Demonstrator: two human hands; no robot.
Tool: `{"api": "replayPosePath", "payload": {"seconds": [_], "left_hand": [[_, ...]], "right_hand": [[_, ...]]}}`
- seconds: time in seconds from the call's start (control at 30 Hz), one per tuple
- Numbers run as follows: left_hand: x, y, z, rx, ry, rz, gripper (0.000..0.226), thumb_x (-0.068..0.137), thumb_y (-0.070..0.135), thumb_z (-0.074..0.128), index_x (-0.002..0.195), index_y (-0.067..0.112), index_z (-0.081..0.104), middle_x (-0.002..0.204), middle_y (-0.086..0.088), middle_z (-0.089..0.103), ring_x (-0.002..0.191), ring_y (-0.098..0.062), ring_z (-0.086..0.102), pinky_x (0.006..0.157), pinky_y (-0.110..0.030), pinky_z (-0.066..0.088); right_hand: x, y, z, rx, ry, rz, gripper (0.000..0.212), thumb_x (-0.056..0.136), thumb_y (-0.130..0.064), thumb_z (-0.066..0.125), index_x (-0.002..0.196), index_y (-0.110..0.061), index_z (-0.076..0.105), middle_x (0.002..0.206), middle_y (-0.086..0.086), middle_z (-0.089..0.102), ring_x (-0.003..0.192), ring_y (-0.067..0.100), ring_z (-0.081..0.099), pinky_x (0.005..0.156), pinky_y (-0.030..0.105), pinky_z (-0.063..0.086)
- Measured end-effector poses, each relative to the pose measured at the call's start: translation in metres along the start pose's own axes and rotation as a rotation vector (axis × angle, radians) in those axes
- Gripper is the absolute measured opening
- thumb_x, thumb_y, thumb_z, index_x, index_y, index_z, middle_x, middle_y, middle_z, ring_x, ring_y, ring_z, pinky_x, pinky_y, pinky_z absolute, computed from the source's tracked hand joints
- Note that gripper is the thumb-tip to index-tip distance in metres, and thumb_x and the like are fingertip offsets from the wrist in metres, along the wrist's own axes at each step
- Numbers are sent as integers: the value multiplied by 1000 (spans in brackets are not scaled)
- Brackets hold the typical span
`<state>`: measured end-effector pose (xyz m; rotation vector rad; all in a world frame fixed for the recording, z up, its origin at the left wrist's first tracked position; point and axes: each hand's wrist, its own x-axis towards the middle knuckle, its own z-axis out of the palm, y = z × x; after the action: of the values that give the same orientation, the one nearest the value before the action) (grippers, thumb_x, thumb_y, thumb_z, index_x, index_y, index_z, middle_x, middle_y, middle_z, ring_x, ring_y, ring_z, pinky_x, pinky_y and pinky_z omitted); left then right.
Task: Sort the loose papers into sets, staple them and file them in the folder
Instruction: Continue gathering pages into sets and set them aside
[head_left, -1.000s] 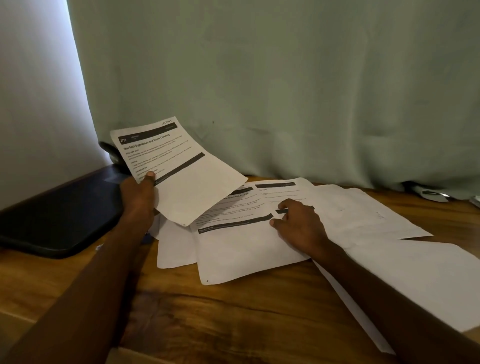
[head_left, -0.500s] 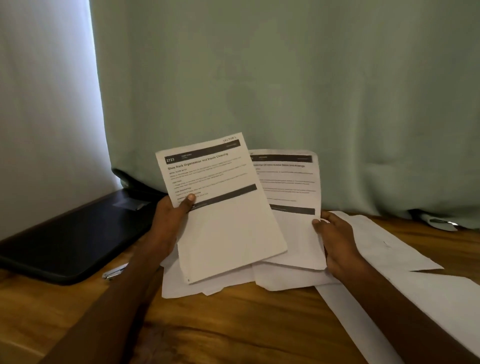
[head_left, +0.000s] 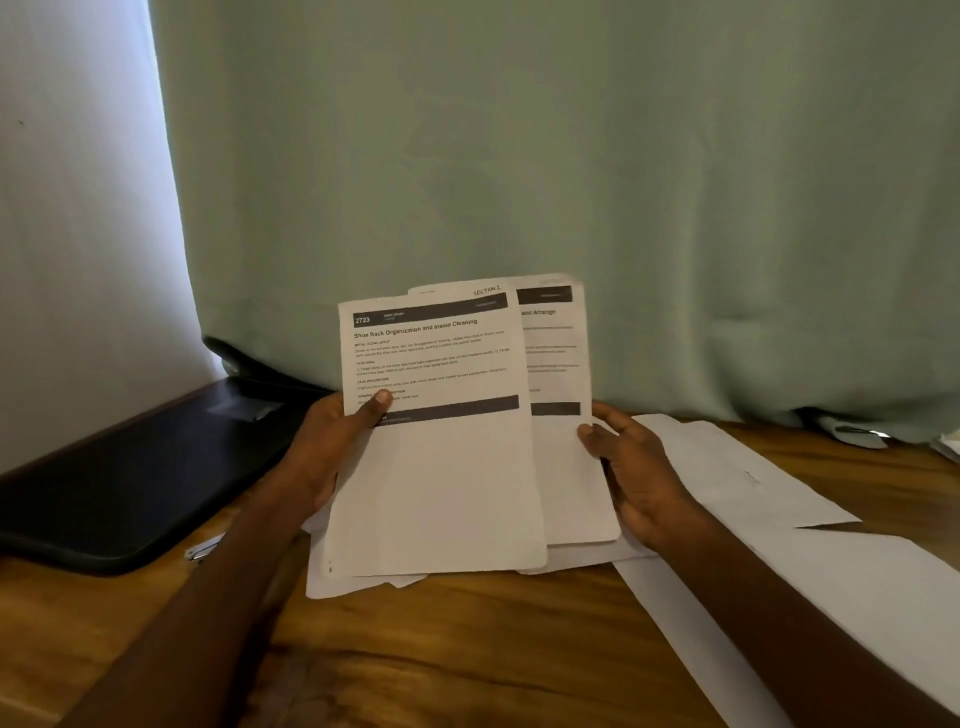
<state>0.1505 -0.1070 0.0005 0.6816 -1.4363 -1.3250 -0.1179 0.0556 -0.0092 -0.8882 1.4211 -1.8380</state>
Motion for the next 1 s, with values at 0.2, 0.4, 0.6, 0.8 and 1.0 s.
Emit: {"api": "replayPosePath", "payload": {"seconds": [0.2, 0.4, 0.6, 0.8, 1.0], "left_hand": [[-1, 0, 2, 34, 25, 16, 36, 99, 15, 66, 134, 6, 63, 117, 0, 75, 100, -9, 73, 78, -18, 58], [-1, -2, 1, 31, 72, 23, 26, 96, 9, 68, 123, 10, 67, 98, 10, 79, 89, -4, 76, 70, -14, 58], [4, -7, 2, 51, 88, 51, 34, 97, 9, 68, 131, 10, 65, 120, -2, 72, 108, -10, 70, 88, -22, 56], [6, -10, 1, 64, 104, 41, 32, 98, 9, 66, 131, 10, 64, 123, -3, 70, 103, -8, 68, 90, -25, 53], [7, -13, 1, 42, 109, 16, 30, 98, 9, 66, 127, 12, 66, 114, 1, 73, 100, -7, 72, 84, -21, 56]], "right_hand": [[-12, 3, 20, -36, -118, 38, 33, 101, -12, 61, 131, -26, 63, 117, 0, 76, 105, 23, 74, 93, 49, 59], [-14, 3, 23, -41, -241, 46, 27, 101, -14, 62, 124, -28, 64, 117, 0, 76, 103, 22, 75, 89, 46, 61], [-5, 3, 1, -752, 246, -313, 27, 105, -31, 55, 114, -13, 74, 102, 4, 77, 86, 18, 73, 83, 31, 60], [8, -3, -27, -1379, 407, -122, 27, 103, -43, 54, 112, -22, 69, 112, 2, 71, 104, 25, 65, 98, 42, 43], [11, 9, -26, -1565, 259, 79, 60, 90, -76, 51, 121, -25, 61, 132, 2, 60, 127, 26, 53, 110, 54, 32]]}}
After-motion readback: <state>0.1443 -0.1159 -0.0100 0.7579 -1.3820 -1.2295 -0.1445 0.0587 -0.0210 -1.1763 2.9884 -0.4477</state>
